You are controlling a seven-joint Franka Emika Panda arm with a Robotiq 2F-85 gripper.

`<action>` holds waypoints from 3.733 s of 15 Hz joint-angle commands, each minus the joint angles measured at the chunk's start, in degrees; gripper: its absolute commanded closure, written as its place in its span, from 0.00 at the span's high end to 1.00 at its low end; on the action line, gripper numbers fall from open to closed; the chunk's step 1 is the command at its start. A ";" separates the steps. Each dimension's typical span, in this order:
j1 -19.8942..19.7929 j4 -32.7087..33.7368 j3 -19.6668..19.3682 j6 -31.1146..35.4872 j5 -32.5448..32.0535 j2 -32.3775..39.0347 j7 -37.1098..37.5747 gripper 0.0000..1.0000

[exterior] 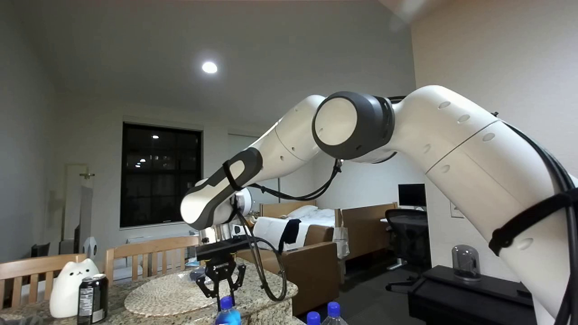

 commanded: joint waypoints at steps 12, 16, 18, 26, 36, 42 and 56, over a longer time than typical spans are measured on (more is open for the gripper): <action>-2.08 -28.79 2.23 6.77 1.25 -24.94 -11.28 0.15; -3.09 -37.68 3.31 10.40 1.35 -30.74 -18.52 0.15; -3.90 -41.47 3.70 11.54 2.14 -33.44 -23.31 0.15; -4.14 -53.64 4.22 12.81 2.36 -42.59 -36.83 0.15; -3.66 -57.37 5.20 17.60 2.14 -42.72 -37.94 0.15; -3.82 -56.50 5.34 17.08 1.77 -41.27 -38.07 0.15; -4.91 -53.01 4.70 18.16 0.44 -37.45 -37.45 0.15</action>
